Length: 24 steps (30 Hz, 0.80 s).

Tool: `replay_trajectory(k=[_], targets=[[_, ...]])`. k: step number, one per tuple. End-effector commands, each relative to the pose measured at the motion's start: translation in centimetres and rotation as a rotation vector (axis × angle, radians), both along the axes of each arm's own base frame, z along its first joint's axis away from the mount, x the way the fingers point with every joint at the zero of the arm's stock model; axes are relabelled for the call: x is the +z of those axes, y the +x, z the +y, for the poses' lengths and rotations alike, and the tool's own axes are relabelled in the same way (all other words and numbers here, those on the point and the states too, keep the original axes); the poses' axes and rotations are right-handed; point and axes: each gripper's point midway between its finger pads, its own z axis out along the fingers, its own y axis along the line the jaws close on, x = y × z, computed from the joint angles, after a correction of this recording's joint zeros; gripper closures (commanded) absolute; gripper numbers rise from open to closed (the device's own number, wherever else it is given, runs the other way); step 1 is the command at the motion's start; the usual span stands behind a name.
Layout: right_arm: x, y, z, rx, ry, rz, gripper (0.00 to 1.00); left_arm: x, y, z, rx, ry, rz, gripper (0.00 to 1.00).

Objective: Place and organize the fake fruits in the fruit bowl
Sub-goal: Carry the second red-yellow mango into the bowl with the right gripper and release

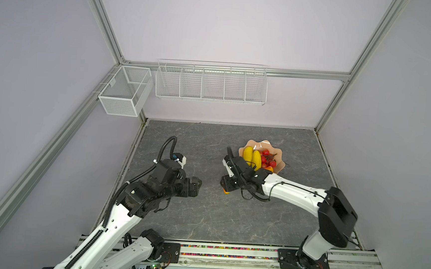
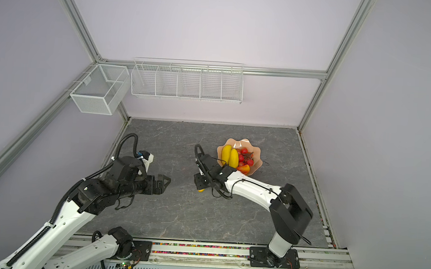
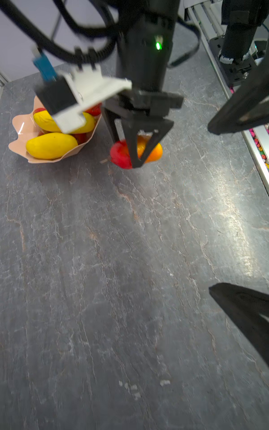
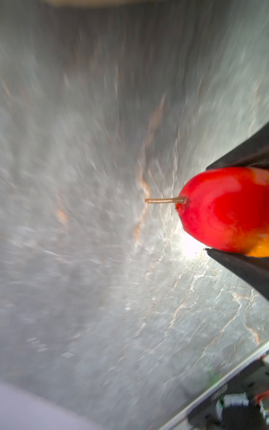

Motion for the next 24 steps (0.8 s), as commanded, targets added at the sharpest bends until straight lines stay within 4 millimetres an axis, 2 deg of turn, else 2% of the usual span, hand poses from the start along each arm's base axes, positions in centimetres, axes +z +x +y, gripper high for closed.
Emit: replay_trajectory(k=[1,4,7,11,13,17,24], targets=[[1.5,1.1,-5.2,-0.105,-0.016,-0.013,0.52,1.3,1.1,-3.4,-0.119,-0.118,-0.054,0.01],[3.2,2.6,-9.8,-0.213,-0.001,-0.034,0.52,2.4,1.8,-6.7,-0.209,-0.246,-0.073,0.01],[3.9,3.7,-14.3,-0.330,0.016,-0.043,0.52,2.6,2.5,-9.3,-0.273,-0.320,-0.060,0.01],[3.6,5.1,-19.7,-0.477,0.066,-0.036,0.52,1.0,2.6,-12.4,-0.334,-0.270,-0.033,0.01],[3.3,5.7,-21.8,-0.529,0.085,-0.033,0.52,0.5,2.4,-13.7,-0.362,-0.270,-0.014,0.01],[2.7,7.2,-24.8,-0.596,0.097,-0.044,0.52,0.3,2.5,-14.6,-0.370,-0.304,-0.008,0.01],[1.1,10.9,-26.4,-0.603,0.127,-0.034,0.52,0.2,2.6,-14.7,-0.381,-0.287,-0.014,0.01]])
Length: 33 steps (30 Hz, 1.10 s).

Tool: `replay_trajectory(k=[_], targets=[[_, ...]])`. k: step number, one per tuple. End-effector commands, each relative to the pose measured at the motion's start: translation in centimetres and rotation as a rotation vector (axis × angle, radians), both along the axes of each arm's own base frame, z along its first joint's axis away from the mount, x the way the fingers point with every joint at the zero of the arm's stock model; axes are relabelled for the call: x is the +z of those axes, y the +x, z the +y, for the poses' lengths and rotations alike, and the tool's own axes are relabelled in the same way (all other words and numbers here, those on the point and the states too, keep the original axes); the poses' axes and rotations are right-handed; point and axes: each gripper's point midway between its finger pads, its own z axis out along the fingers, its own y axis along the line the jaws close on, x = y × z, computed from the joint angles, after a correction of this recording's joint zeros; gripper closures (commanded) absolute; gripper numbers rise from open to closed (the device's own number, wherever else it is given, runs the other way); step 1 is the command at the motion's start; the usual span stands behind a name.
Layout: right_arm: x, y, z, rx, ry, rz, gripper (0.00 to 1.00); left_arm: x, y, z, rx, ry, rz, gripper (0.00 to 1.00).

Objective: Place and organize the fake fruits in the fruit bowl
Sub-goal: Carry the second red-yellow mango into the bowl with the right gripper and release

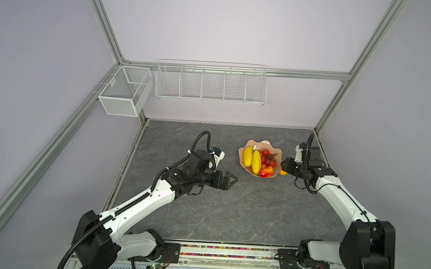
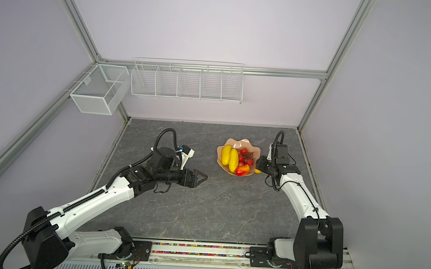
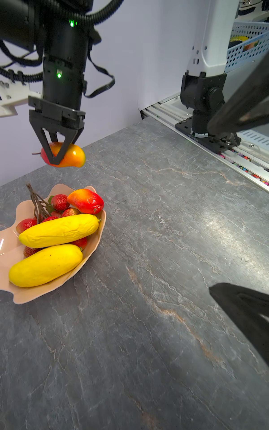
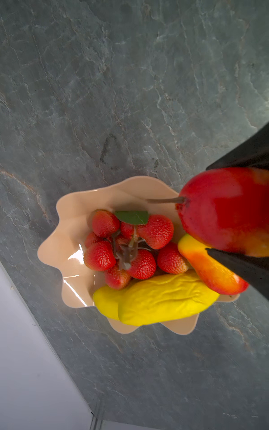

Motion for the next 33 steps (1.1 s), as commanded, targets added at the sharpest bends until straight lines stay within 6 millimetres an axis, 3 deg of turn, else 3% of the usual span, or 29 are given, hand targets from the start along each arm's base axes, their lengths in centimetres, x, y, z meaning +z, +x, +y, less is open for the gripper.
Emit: replay_trajectory(k=[1,7,17,30,33], targets=[[0.4,2.2,0.5,0.059,0.016,-0.047,0.52,1.6,0.3,-0.5,-0.006,-0.029,-0.035,0.01],[-1.2,5.0,0.3,0.126,-0.052,-0.003,0.52,1.0,0.5,-0.5,0.004,-0.019,-0.026,0.01],[-2.0,8.2,-0.6,0.214,-0.203,0.029,0.50,0.7,0.8,-0.8,-0.001,-0.010,-0.023,0.01],[-4.7,9.5,-0.1,0.297,-0.237,0.089,0.47,0.8,0.9,-0.5,0.007,-0.006,-0.036,0.01],[-4.9,9.7,0.0,0.305,-0.251,0.097,0.39,0.9,0.8,-0.4,0.010,-0.002,-0.034,0.01]])
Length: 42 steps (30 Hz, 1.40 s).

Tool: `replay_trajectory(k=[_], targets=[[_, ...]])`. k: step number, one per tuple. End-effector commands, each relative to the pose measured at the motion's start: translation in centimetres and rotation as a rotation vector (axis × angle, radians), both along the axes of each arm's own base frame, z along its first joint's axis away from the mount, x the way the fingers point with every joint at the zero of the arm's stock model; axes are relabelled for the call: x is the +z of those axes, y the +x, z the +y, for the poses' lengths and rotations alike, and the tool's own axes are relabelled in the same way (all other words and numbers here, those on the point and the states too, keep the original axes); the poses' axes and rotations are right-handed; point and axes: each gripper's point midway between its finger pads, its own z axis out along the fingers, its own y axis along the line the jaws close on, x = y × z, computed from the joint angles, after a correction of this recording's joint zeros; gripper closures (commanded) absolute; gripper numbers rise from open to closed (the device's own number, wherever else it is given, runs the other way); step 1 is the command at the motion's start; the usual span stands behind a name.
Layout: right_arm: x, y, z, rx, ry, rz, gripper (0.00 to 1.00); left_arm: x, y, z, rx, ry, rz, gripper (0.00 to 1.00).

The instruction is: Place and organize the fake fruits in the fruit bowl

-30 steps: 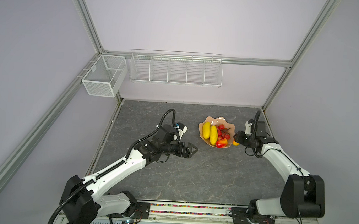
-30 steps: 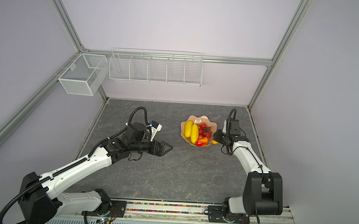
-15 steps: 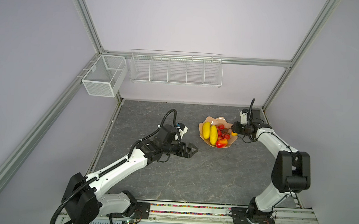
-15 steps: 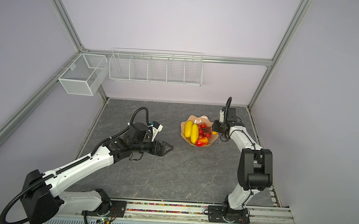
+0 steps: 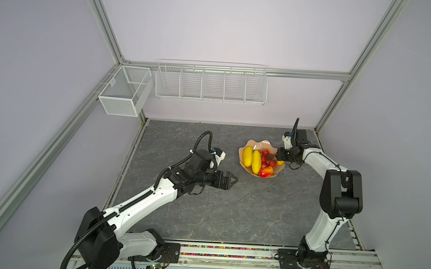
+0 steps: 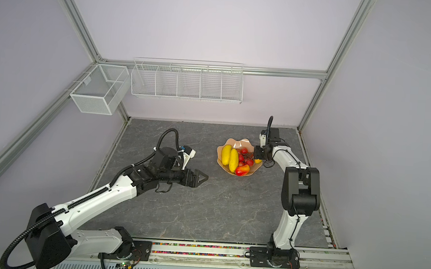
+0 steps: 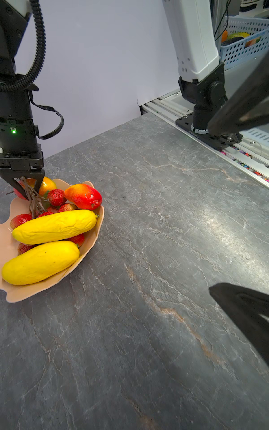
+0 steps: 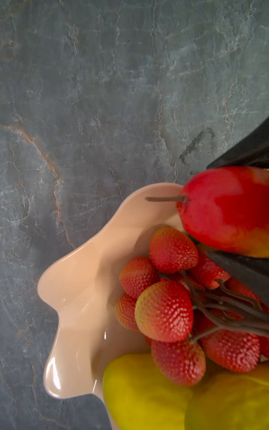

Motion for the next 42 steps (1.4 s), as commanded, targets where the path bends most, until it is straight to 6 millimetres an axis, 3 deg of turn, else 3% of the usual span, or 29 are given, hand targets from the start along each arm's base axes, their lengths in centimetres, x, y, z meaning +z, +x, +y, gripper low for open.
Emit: replay_trajectory(k=[1,7,12,18,20,23,26,30,33,36,38,42], targets=[[0.2,0.4,0.2,0.035,-0.029,-0.001,0.35,1.8,0.4,-0.1,0.008,-0.021,-0.050,0.01],[1.5,0.9,0.2,0.030,-0.032,-0.036,0.20,2.1,0.3,0.4,0.018,-0.016,-0.066,0.01],[5.7,1.0,-0.6,-0.036,-0.044,-0.140,0.13,3.1,1.4,2.1,0.050,0.046,-0.135,0.01],[10.9,-2.1,-5.0,-0.256,-0.120,-0.270,0.02,4.5,5.4,6.5,0.186,0.074,-0.191,0.01],[11.8,-4.2,-6.8,-0.338,-0.134,-0.294,0.11,4.6,6.6,7.9,0.252,0.108,-0.219,0.01],[11.4,-8.2,-8.0,-0.415,-0.068,-0.320,0.11,4.4,9.2,12.4,0.475,0.235,-0.323,0.01],[9.3,-11.9,-8.7,-0.435,-0.049,-0.388,0.11,3.4,11.7,19.8,0.787,0.414,-0.470,0.01],[7.0,-14.0,-8.3,-0.344,-0.078,-0.510,0.11,0.3,11.3,28.2,1.121,0.642,-0.536,0.01],[4.2,-14.5,-9.5,-0.376,-0.147,-0.489,0.11,-2.6,10.6,30.7,1.203,0.754,-0.598,0.01],[1.6,-13.4,-9.7,-0.374,-0.157,-0.466,0.11,-5.6,10.5,32.7,1.273,0.765,-0.614,0.01],[1.7,-11.9,-9.0,-0.339,-0.130,-0.534,0.11,-5.5,10.8,33.4,1.316,0.781,-0.576,0.01],[4.1,-11.2,-8.6,-0.308,-0.118,-0.802,0.11,-5.8,12.9,33.8,1.301,0.578,-0.629,0.01]])
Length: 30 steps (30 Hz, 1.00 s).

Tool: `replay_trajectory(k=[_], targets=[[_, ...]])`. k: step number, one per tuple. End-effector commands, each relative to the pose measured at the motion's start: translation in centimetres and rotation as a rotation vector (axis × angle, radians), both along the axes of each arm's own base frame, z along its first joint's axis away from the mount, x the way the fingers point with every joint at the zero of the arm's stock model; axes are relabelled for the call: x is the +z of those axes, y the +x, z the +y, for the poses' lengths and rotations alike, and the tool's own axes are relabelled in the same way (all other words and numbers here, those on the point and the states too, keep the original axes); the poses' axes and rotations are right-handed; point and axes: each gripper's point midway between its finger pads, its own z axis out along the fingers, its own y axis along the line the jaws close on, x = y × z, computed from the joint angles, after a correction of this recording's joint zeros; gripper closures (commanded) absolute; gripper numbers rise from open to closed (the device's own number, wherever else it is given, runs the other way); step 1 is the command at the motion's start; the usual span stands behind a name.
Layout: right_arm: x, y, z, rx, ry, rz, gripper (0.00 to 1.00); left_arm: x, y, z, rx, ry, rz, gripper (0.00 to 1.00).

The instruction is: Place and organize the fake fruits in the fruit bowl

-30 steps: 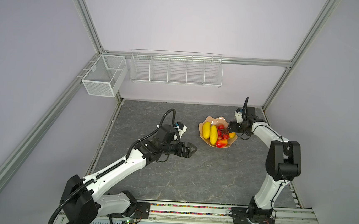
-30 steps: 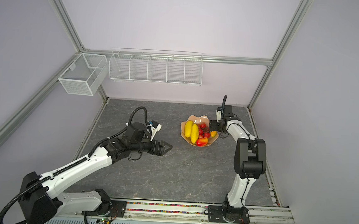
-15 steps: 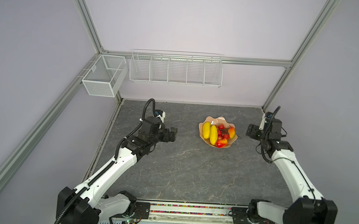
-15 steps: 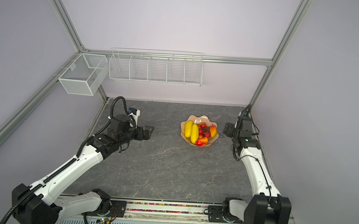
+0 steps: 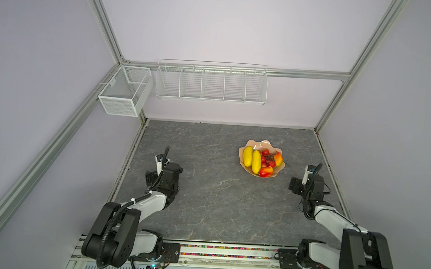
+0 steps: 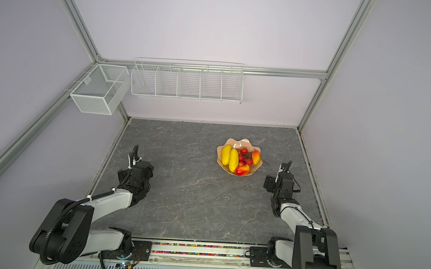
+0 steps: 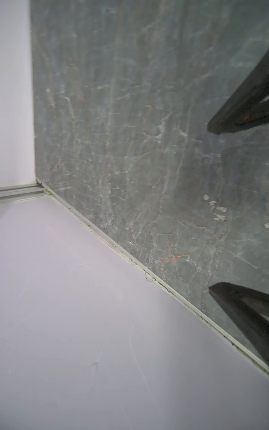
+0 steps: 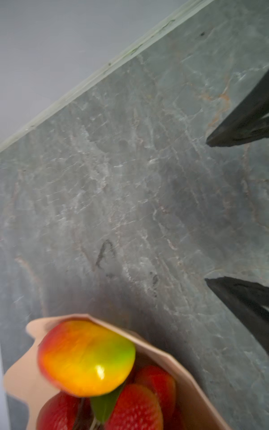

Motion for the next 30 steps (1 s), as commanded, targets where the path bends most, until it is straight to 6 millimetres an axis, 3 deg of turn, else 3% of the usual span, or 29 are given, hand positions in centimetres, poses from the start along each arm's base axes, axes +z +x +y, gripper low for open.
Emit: replay_trajectory(k=[1,5,7,10,14,16,18,20,23,30], targets=[[5.5,2.3,0.0,0.025,-0.063,-0.336,0.11,3.1,2.6,0.9,0.013,-0.084,-0.187,0.01],[3.1,4.8,1.4,0.119,-0.054,-0.276,0.12,2.1,5.0,-0.5,-0.136,-0.120,-0.100,0.00],[2.0,5.9,2.1,0.164,-0.049,-0.218,0.12,1.9,5.3,-2.2,-0.249,-0.122,-0.076,0.00],[1.9,6.0,2.6,0.185,-0.055,-0.203,0.12,2.6,5.1,-3.9,-0.379,-0.083,-0.098,0.00],[1.8,6.1,2.7,0.179,-0.069,-0.187,0.12,2.1,3.2,-2.5,-0.332,-0.064,-0.278,0.01],[1.8,6.0,2.8,0.174,-0.084,-0.183,0.12,1.3,4.4,-2.6,-0.349,-0.042,-0.292,0.01],[1.7,6.1,2.8,0.172,-0.087,-0.175,0.12,0.1,5.0,-3.2,-0.366,-0.093,-0.126,0.01],[1.7,6.1,2.7,0.172,-0.087,-0.176,0.12,0.7,5.6,-2.8,-0.362,-0.062,-0.213,0.01],[1.7,6.1,2.8,0.173,-0.086,-0.176,0.12,0.2,5.4,-2.8,-0.352,-0.095,-0.140,0.01],[1.7,6.1,2.8,0.175,-0.085,-0.175,0.12,0.3,5.8,-2.1,-0.309,-0.079,-0.166,0.01]])
